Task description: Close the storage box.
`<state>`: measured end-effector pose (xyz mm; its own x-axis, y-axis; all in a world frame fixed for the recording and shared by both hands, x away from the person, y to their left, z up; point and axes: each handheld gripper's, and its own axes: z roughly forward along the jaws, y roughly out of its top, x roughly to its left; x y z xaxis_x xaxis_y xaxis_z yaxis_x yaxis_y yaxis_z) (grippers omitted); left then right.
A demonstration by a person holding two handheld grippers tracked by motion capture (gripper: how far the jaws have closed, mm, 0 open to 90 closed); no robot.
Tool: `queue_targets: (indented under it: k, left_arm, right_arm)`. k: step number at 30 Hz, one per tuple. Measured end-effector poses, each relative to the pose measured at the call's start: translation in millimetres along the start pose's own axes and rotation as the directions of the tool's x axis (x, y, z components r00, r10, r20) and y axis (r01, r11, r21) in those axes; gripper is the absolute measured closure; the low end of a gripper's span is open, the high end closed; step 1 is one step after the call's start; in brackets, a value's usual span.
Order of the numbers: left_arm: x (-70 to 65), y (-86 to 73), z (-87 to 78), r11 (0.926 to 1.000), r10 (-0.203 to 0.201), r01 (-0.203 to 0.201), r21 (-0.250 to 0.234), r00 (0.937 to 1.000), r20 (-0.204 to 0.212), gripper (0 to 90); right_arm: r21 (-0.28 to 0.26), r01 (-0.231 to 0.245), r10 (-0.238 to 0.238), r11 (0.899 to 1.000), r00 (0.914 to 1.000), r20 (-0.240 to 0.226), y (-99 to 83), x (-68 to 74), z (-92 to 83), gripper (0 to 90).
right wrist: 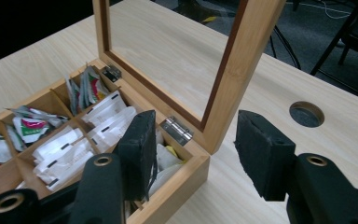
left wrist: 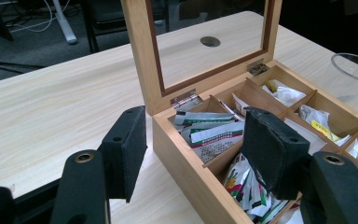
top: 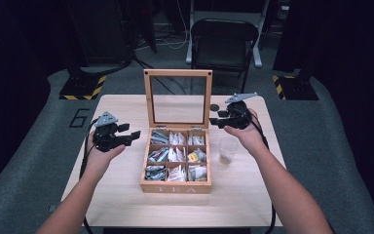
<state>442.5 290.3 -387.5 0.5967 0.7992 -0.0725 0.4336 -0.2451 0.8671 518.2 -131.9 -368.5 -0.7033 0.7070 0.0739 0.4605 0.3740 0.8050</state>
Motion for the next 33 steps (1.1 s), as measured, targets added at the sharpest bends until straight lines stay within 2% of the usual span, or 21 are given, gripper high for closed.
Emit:
queue_targets:
  k: [1,8,11,13,18,21,23,33]
  left_arm:
    - [0.0,-0.1,0.2,1.0,-0.001,0.001,-0.004,1.0,-0.001,39.9]
    - [0.6,-0.2,-0.2,1.0,0.0,0.0,-0.001,1.0,0.0,39.9]
    - [2.0,-0.8,-1.2,1.0,-0.002,0.002,0.003,1.0,-0.002,39.9]
    - [2.4,-1.3,-1.6,1.0,-0.003,0.003,0.002,1.0,-0.002,39.9]
    - [2.8,-2.9,-2.2,1.0,-0.005,0.005,0.0,1.0,-0.003,39.9]
    - [2.9,-3.7,-1.6,1.0,-0.008,0.008,0.001,1.0,-0.003,39.9]
    - [2.9,-3.7,-1.6,0.9999,-0.01,0.01,-0.004,0.9999,-0.001,39.9]
    - [4.5,-5.3,-2.2,0.9999,-0.01,0.01,-0.001,0.9999,-0.001,39.9]
  right_arm:
    - [-0.003,0.01,-0.01,1.0,1.0,-0.001,0.9,-2.2,2.0,47.6]
    - [-0.007,-0.006,0.006,1.0,1.0,-0.001,5.2,-9.0,14.2,47.6]
    - [0.01,0.001,-0.001,1.0,1.0,0.005,6.9,-11.6,20.2,47.5]
    - [0.009,-0.009,0.009,1.0,1.0,0.002,9.0,-12.6,23.2,47.3]
    - [0.007,-0.001,0.001,1.0,1.0,0.009,14.8,-16.4,31.1,46.7]
    - [0.018,-0.019,0.019,1.0,0.9998,0.008,15.8,-18.4,36.5,46.3]
    - [0.017,-0.01,0.01,1.0,0.9999,0.004,16.9,-19.7,39.2,46.3]
    - [0.001,-0.034,0.034,0.999,0.9993,0.014,25.1,-19.3,46.5,44.8]
